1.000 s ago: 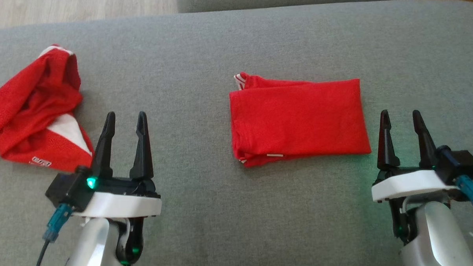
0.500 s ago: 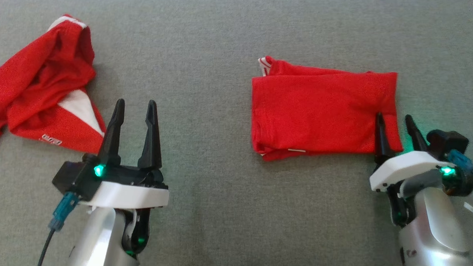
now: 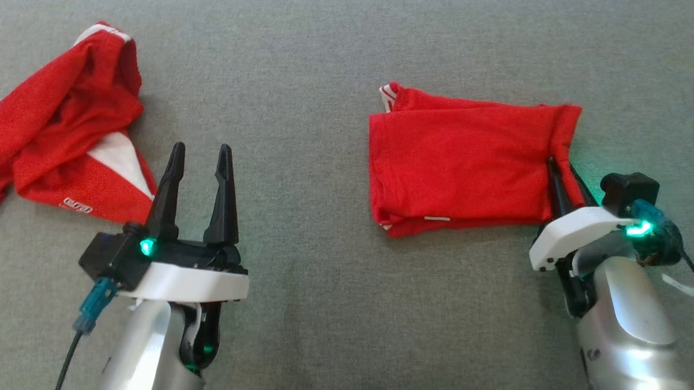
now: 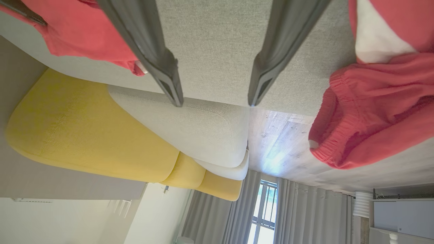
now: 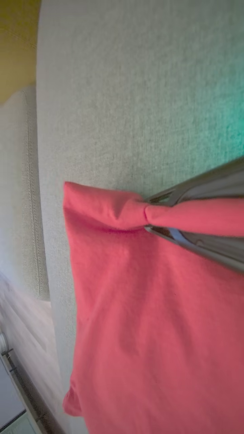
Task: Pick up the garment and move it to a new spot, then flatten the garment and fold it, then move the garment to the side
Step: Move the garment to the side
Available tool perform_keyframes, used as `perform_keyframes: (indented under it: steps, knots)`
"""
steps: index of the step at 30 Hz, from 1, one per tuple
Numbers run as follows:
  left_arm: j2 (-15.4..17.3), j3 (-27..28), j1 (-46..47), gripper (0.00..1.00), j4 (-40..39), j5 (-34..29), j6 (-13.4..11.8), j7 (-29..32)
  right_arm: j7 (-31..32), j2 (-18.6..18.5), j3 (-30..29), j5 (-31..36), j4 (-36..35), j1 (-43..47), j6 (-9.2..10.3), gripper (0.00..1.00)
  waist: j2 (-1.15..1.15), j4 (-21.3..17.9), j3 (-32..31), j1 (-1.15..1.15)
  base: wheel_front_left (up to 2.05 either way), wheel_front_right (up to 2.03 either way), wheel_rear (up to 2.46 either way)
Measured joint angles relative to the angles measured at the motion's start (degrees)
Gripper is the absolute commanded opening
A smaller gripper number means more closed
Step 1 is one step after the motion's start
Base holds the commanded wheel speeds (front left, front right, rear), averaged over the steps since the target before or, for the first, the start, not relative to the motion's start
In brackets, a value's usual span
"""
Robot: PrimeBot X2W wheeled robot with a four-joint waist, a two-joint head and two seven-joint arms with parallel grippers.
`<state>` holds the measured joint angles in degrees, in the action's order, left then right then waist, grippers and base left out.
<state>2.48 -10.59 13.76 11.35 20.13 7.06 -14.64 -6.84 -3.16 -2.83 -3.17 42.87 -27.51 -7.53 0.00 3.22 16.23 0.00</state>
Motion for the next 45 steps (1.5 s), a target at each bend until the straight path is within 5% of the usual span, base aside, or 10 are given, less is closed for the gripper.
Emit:
perform_keyframes:
  steps: [5, 18, 25, 31, 32, 33, 34, 45]
  knots:
    - [0.0, 0.07, -0.04, 1.0, 0.01, 0.0, 0.01, 0.0, -0.48, -2.69, -0.94, 3.7, -0.6, -0.21, 0.0, 0.0, 0.0, -1.05, -1.28, 0.0, 0.0, 0.0, 0.0]
    - [-0.01, -0.22, 0.01, 1.0, -0.48, 0.0, 0.01, 0.0, 1.41, -24.36, -2.32, 4.21, 1.59, -5.78, 0.0, 0.0, 0.0, -0.16, 0.43, 0.0, 0.0, 0.0, 0.0]
    - [-0.01, 0.0, 1.17, 1.0, -0.62, 0.34, 0.02, 0.0, 1.81, -30.14, -6.43, 6.38, 5.12, -10.9, 0.0, 0.0, 0.0, 1.66, 3.01, 0.0, 0.0, 0.0, 0.0]
    - [-0.01, 0.15, 2.39, 1.0, -0.76, 0.56, 0.03, 0.0, 1.76, -30.26, -10.38, 9.31, 5.58, -12.11, 0.0, 0.0, 0.0, 2.72, 4.35, 0.0, 0.0, 0.0, 0.0]
    - [-0.01, 0.16, 2.39, 1.0, -0.75, 0.56, 0.03, 0.0, 1.75, -30.26, -10.81, 9.59, 5.8, -12.11, 0.0, 0.21, 0.0, 2.79, 4.46, 0.0, 0.0, 0.0, 0.0]
    - [-0.01, 0.15, 2.39, 1.0, -0.75, 0.57, 0.03, 0.0, 1.74, -30.21, -11.34, 9.96, 5.88, -12.11, 0.0, 0.8, 0.0, 2.83, 4.52, 0.0, 0.0, 0.0, 0.0]
    - [-0.01, 0.16, 2.39, 1.0, -0.7, 0.57, 0.03, 0.0, 1.72, -29.94, -12.13, 10.29, 5.88, -12.17, 0.0, 1.0, 0.0, 2.83, 4.5, 0.01, 0.0, 0.0, 0.0]
    - [-0.09, 2.79, 1.44, 1.0, -1.82, 1.55, 0.0, 0.0, -4.56, -18.42, -12.26, 6.89, 0.64, -12.46, 0.0, 1.0, 0.0, 1.9, -1.5, 0.0, 0.0, 0.0, 0.0]
